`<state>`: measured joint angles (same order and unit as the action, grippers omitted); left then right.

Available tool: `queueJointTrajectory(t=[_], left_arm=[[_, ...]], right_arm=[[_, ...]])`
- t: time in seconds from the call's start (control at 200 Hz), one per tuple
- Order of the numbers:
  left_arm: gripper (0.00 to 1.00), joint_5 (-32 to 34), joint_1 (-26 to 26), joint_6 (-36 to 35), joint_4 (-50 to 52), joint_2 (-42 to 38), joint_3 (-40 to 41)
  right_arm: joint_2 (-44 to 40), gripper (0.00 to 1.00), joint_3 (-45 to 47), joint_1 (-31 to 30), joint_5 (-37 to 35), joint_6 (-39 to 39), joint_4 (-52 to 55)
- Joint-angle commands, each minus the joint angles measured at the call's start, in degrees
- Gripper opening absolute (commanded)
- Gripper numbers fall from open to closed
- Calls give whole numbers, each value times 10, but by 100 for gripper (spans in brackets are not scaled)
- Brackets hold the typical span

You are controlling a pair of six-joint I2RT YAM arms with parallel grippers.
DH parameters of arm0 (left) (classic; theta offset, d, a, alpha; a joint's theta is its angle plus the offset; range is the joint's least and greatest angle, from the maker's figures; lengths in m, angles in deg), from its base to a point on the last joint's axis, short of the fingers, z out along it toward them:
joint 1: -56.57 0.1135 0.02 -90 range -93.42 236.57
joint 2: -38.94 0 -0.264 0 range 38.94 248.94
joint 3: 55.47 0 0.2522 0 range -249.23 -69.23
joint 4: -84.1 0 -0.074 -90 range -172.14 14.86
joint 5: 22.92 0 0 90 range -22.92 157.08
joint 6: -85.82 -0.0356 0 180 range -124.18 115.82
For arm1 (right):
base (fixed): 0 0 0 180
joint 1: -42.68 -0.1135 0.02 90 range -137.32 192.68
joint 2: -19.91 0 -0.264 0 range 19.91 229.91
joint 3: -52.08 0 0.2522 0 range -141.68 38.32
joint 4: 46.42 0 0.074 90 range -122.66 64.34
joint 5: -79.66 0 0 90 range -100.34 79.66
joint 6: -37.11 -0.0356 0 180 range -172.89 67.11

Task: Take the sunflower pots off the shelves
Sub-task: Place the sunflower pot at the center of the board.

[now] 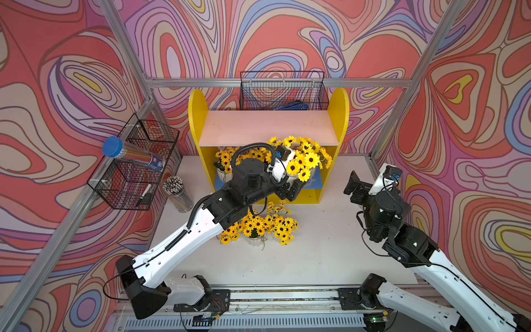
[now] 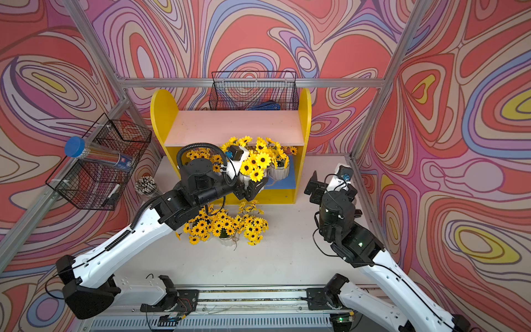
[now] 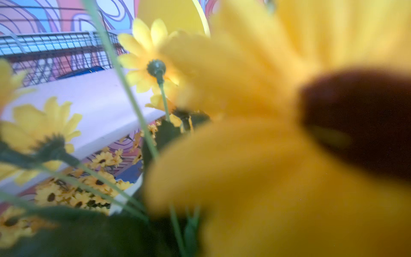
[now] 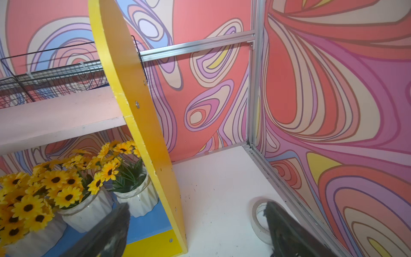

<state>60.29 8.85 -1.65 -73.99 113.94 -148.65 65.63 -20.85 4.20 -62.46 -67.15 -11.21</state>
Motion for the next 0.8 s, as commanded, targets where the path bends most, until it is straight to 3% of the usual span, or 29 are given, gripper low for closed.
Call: queueJointTrajectory(t=[0.0,0.225,0.371,0.796], left_arm=[[0,12,-12,36,-92,-19,34],[0,20,-42,75,-155,-12,116],[0,31,-78,69,-176,26,122],[0,26,-109,122,-292,120,177]], right_arm=[[-13,98,-3,10,-26,-11,18],[-34,98,3,17,-43,-19,33],[-49,98,6,18,-53,-18,32],[-82,98,24,18,-87,-9,44]])
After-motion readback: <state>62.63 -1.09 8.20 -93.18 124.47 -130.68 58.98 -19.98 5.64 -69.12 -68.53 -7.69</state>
